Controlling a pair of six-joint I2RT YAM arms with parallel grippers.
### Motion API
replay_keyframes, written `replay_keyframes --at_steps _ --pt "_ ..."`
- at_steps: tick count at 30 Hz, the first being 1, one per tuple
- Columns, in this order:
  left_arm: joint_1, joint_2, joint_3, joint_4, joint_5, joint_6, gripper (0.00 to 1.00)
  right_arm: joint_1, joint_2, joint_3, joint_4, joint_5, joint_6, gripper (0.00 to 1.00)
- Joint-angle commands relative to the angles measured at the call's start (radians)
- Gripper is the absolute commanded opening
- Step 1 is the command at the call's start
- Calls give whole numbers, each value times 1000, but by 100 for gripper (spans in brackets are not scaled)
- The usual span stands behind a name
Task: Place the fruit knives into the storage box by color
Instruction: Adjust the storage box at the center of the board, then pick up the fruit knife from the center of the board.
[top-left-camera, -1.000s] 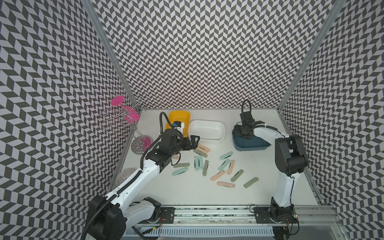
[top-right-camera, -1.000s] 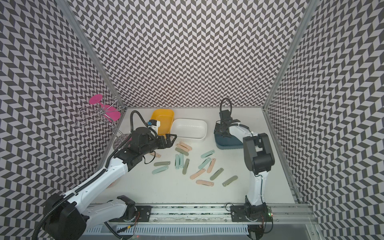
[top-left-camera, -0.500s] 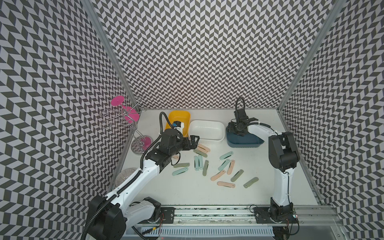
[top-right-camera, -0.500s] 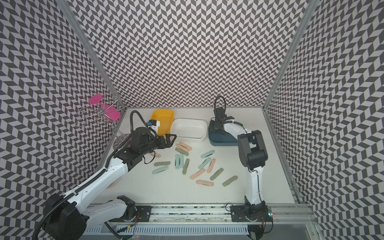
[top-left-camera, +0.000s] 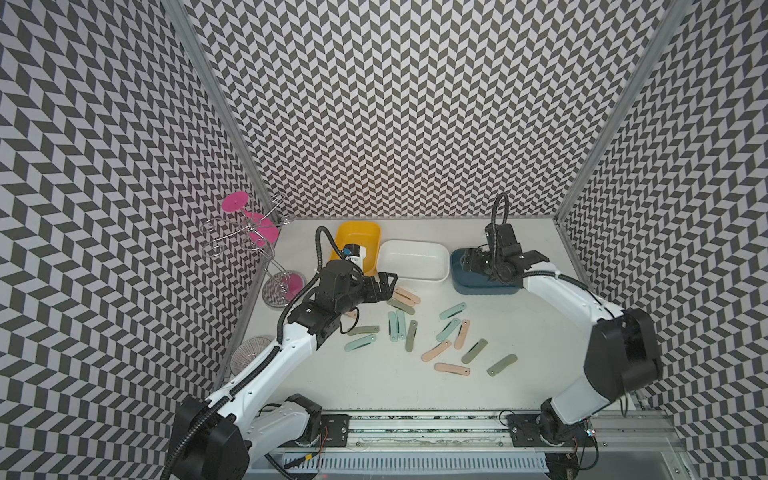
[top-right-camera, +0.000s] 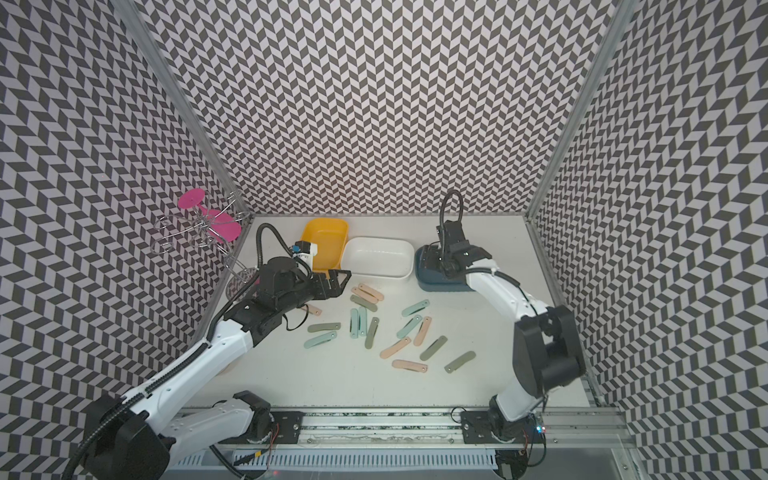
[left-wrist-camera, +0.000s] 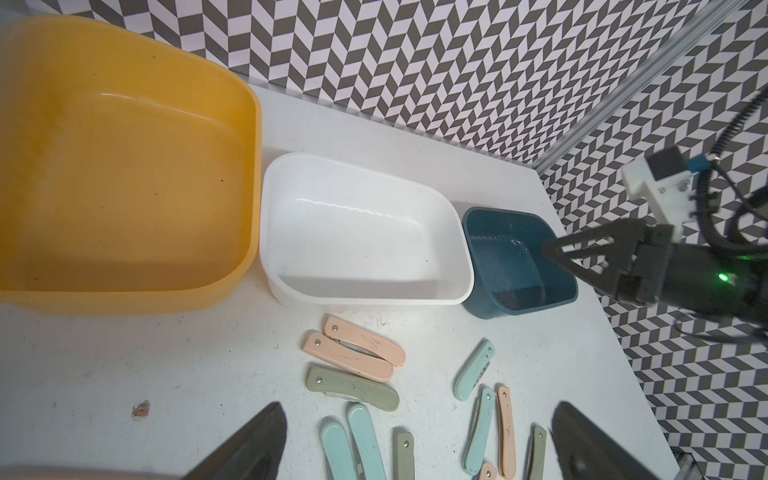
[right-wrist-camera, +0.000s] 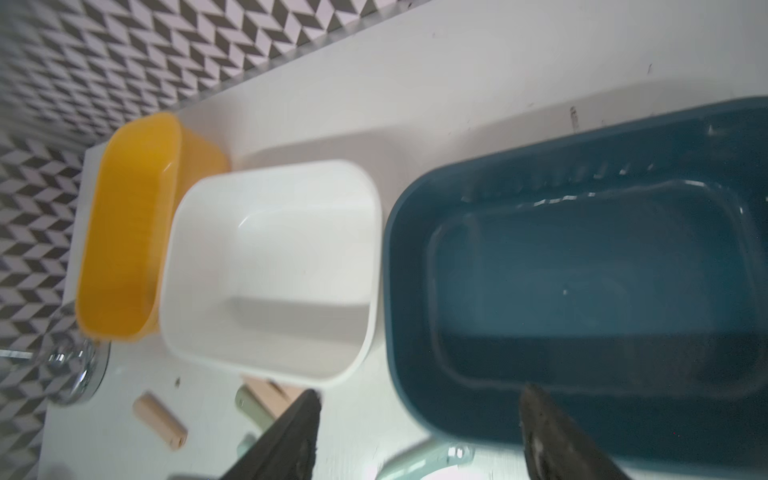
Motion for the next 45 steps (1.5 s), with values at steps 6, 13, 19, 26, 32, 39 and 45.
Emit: replay_keyframes --at_steps 6,13,19,26,32,39,45 --pt "3 -29 -65 31 49 -67 100 259 -241 -355 53 50 -17 74" --pt "2 -77 -72 5 20 -80 100 529 -224 -448 22 161 7 74" --pt "3 -77 -52 -9 15 -69 100 675 -185 -452 0 233 -8 75" --pt "4 -64 -23 -22 20 -51 100 707 -181 -472 -32 237 -4 76" --pt "6 -46 -1 -26 38 -38 100 719 -192 -493 -37 190 18 76" --pt "18 -24 14 -18 56 -24 100 730 -138 -493 -41 205 37 76" --pt "26 -7 13 2 76 -26 100 731 -79 -468 -56 230 35 74"
